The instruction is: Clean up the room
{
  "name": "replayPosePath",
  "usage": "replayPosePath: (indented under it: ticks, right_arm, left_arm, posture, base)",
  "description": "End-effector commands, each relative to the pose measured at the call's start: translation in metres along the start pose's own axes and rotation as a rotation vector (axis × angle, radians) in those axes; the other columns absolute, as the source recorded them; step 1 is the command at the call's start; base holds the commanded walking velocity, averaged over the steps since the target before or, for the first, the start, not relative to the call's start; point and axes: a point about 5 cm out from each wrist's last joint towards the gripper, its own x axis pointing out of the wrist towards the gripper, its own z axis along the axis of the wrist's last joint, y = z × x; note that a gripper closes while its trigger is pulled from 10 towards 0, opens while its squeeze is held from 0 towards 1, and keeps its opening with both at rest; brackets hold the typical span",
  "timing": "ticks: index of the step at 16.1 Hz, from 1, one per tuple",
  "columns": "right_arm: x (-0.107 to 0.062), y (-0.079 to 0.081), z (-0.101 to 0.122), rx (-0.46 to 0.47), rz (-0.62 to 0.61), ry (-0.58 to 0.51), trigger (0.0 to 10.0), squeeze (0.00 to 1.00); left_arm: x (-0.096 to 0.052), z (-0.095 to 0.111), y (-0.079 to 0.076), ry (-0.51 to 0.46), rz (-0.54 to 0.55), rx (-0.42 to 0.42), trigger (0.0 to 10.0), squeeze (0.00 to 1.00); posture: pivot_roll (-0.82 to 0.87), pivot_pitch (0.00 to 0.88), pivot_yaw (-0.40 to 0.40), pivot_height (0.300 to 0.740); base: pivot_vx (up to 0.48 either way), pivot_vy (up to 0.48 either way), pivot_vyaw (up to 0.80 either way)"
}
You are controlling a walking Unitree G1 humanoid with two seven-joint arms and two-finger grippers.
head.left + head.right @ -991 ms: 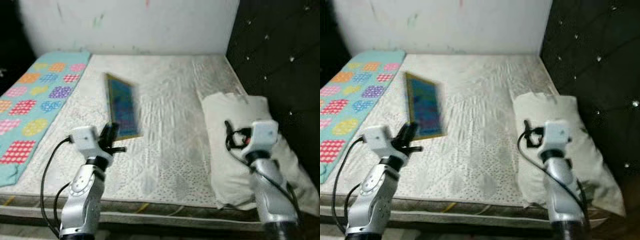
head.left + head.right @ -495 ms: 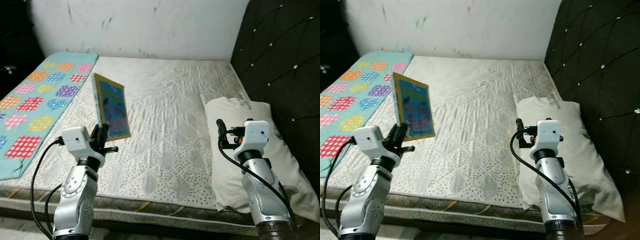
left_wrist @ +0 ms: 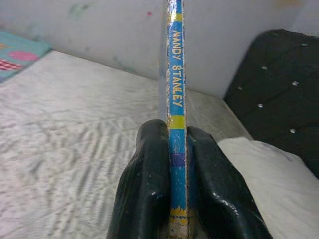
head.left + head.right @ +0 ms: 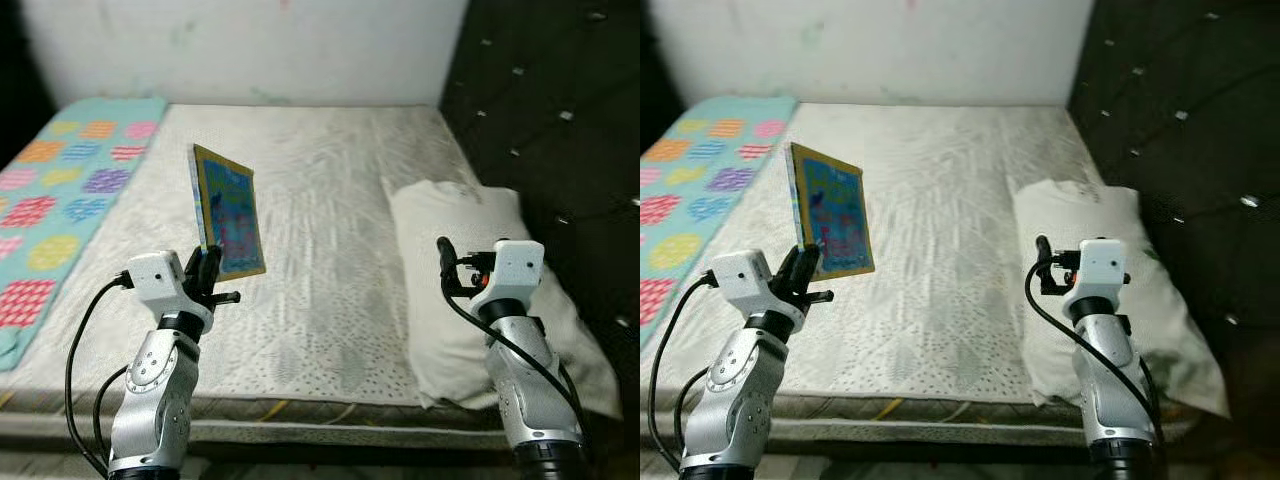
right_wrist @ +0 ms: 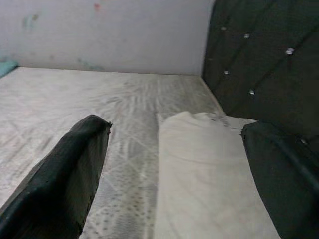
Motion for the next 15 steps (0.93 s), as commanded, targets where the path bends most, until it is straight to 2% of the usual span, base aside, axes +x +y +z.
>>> replayPosePath:
  ticks: [1, 13, 15]
  right_arm:
    - [0.0019, 0.0007, 0.0027, 0.006, -0.005, -0.008, 10.0, 0.00]
    - [0.0019, 0.0010, 0.0034, -0.002, -0.008, -0.013, 10.0, 0.00]
    - [0.0022, 0.0006, 0.0035, -0.004, -0.009, -0.014, 10.0, 0.00]
  left_arm:
    - [0.0027, 0.0109, -0.0034, -0.050, -0.028, 0.008, 10.0, 0.00]
    - [0.0021, 0.0114, -0.0044, -0.052, -0.044, 0.010, 10.0, 0.00]
    - [0.0022, 0.0107, -0.0041, -0.047, -0.041, 0.007, 10.0, 0.00]
  posture:
    - [-0.10, 0.000, 0.020, 0.740]
    - [-0.09, 0.000, 0.024, 0.740]
    - [-0.10, 0.000, 0.025, 0.740]
  base:
    - [0.000, 0.000, 0.00]
    - [0.253, 0.000, 0.00]
    - [0.000, 0.000, 0.00]
